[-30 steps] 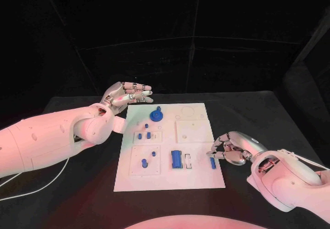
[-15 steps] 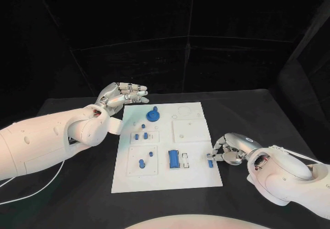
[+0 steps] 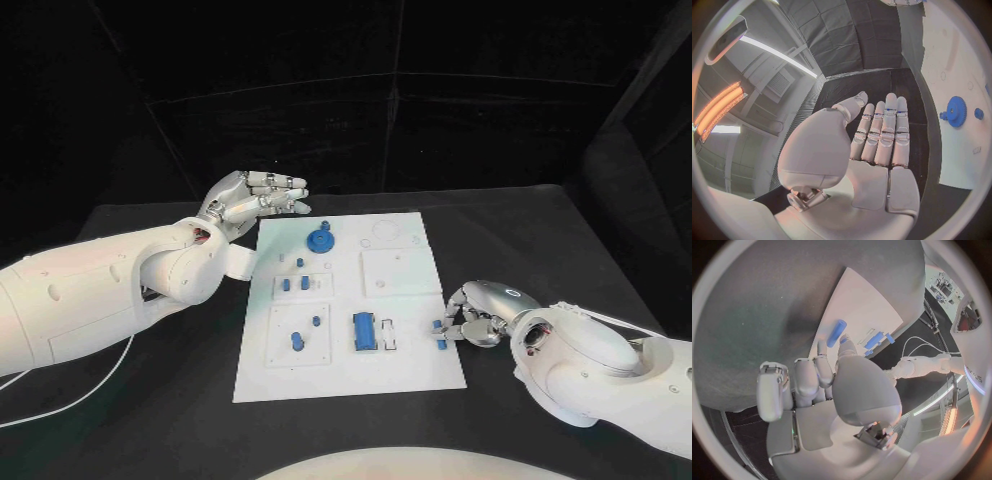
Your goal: Assemble the parts on the task board
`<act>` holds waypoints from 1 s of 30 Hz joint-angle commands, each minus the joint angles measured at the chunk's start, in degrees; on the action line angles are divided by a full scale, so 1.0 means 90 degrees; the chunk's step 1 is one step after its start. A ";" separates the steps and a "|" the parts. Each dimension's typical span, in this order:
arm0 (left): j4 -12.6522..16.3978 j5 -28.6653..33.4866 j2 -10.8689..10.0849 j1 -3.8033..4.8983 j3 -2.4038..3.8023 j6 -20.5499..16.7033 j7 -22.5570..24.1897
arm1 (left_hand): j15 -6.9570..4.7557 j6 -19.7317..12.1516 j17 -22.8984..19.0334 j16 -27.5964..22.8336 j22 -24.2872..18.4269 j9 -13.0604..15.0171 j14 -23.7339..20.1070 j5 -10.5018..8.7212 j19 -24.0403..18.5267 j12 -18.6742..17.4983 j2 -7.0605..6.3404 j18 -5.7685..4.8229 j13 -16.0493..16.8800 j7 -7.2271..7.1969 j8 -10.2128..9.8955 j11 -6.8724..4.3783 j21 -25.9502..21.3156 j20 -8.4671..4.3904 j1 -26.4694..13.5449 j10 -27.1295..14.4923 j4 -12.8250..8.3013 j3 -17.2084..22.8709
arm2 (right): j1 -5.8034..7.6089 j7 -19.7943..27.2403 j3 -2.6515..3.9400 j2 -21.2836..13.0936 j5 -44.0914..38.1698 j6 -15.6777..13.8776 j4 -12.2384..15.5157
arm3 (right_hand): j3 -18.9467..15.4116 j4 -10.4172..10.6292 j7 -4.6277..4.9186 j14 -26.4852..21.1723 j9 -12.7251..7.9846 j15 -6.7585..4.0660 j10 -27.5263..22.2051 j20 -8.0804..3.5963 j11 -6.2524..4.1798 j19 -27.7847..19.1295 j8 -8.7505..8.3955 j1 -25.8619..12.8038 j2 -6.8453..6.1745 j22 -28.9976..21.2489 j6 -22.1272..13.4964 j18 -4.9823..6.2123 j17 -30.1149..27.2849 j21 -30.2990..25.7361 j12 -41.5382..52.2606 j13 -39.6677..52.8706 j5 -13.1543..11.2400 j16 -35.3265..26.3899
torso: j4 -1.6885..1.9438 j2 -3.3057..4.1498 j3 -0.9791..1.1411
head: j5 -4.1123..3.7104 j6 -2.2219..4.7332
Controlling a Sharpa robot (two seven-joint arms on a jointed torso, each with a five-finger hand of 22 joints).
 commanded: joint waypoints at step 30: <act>-0.0016 0.0053 -0.0035 0.0007 0.0005 0.0182 0.0014 | -0.0002 -0.0033 -0.0027 -0.0082 -0.0069 0.0000 0.0080 0.0028 0.0062 -0.0034 0.0085 0.0040 -0.0012 -0.0032 0.0041 -0.0028 -0.0048 -0.0010 0.0023 -0.0002 0.0001 0.0073 | -0.0024 -0.0617 -0.0003 0.0305 -0.1082 0.0643 0.0040 | 0.0542 -0.0535 -0.0060 0.0075 -0.0033 -0.0068 -0.0034 -0.0057 -0.0126 0.0192 -0.0152 0.1014 0.0348 0.1162 0.0138 -0.0075 -0.0066 -0.0033 -0.0017 0.0034 0.0781 -0.0105 | 0.0001 -0.0010 0.0003 | 0.0011 -0.0002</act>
